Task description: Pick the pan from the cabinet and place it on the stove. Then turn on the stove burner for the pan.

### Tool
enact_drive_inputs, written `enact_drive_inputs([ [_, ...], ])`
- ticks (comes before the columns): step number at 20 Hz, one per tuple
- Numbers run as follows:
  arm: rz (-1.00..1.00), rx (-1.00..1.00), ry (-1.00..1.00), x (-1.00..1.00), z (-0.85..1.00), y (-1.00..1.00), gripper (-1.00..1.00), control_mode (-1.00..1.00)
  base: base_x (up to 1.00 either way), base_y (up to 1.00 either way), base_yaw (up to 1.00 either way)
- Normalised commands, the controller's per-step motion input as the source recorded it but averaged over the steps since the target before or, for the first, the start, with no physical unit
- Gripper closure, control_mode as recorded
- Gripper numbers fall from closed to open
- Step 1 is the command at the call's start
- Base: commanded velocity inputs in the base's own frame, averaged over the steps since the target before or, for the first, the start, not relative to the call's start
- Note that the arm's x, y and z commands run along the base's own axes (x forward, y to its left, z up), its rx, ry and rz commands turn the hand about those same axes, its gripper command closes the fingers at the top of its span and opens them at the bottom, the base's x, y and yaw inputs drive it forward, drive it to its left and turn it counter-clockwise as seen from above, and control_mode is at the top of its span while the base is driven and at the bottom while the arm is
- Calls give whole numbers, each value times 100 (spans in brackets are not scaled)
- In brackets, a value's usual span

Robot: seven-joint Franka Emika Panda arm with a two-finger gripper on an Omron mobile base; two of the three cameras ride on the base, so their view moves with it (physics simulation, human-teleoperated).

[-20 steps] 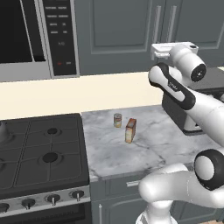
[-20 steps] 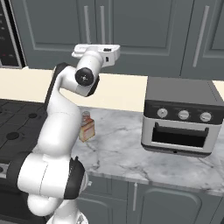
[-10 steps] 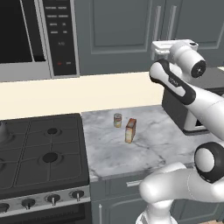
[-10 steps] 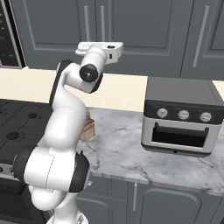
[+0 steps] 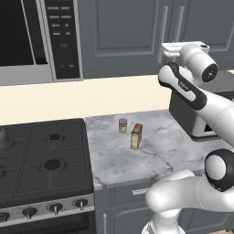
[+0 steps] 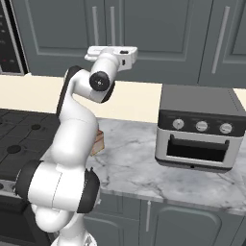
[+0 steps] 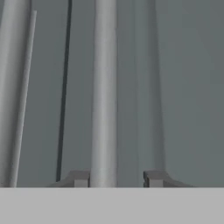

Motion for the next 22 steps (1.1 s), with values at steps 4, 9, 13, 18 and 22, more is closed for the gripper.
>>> enact_drive_inputs([
  [4, 0, -3, 4, 9, -2, 14, 100, -100, 0, 0, 0],
  [9, -1, -9, 15, 0, -7, 36, 100, -100, 0, 0, 0],
  [13, 0, -6, 13, 1, -15, 11, 100, -100, 0, 0, 0],
  [18, 0, -1, 2, -1, -11, 2, 100, -100, 0, 0, 0],
  [22, 0, 0, 3, -27, 0, -13, 100, -100, 0, 0, 0],
])
